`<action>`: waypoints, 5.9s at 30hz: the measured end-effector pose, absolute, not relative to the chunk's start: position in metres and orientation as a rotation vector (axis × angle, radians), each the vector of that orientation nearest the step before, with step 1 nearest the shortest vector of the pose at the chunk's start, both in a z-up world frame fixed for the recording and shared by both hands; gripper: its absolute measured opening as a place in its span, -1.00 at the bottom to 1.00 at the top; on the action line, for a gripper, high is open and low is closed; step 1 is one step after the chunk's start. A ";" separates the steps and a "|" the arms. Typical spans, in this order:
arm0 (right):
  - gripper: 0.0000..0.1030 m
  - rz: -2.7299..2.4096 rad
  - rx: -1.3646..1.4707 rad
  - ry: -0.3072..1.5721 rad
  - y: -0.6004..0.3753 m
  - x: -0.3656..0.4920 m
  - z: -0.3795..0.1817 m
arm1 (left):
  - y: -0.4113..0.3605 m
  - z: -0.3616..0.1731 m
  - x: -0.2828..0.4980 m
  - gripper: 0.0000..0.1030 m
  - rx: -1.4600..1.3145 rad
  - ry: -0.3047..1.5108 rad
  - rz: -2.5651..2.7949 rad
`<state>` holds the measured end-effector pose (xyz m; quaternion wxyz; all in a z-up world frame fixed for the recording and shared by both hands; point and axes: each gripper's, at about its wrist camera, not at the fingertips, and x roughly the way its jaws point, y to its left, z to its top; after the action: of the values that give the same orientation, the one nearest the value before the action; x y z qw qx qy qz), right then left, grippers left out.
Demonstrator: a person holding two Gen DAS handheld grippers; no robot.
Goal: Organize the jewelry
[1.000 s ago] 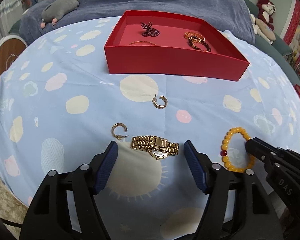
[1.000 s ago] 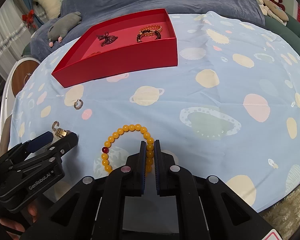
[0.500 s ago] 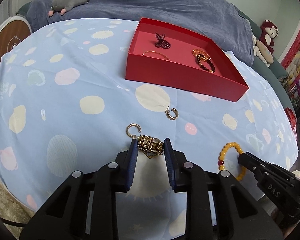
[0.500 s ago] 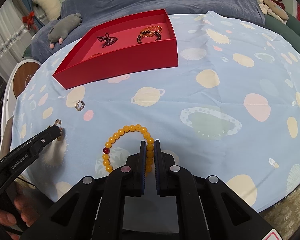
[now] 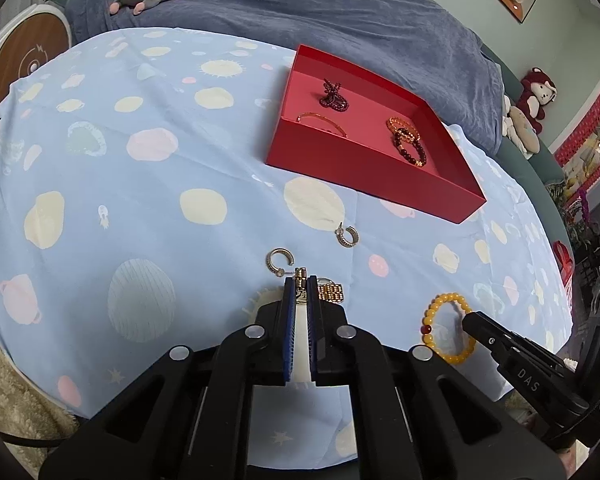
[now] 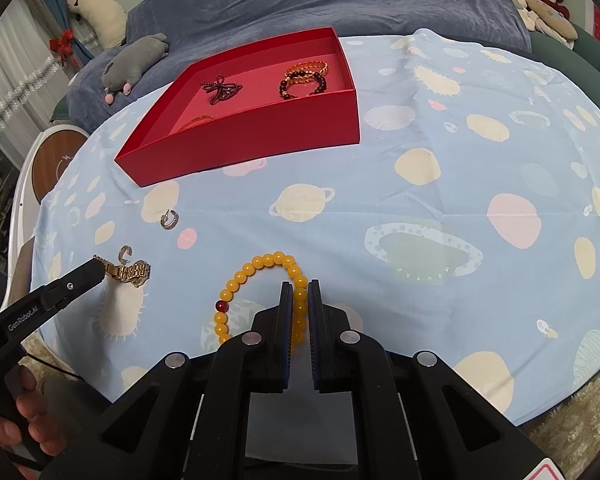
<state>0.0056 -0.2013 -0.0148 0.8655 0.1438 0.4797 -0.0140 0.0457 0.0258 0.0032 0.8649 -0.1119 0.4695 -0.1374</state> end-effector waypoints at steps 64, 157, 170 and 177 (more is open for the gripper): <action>-0.87 0.015 0.333 0.933 -0.203 0.006 0.008 | 0.007 0.015 0.040 -1.00 -0.190 0.988 -0.285; -0.44 0.064 0.311 0.891 -0.204 0.038 0.025 | 0.026 0.026 0.085 0.09 -0.163 0.930 -0.229; -0.44 0.081 0.244 0.954 -0.176 0.015 0.002 | 0.012 -0.010 0.071 -0.02 -0.061 0.974 -0.200; -0.44 0.083 0.242 0.963 -0.175 0.016 -0.001 | 0.006 -0.014 0.076 -0.15 -0.038 0.995 -0.179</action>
<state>0.0161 -0.1747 -0.0012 0.8784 0.1162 0.4618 0.0397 0.0761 0.0055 -0.0137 0.8749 -0.0180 0.4764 -0.0855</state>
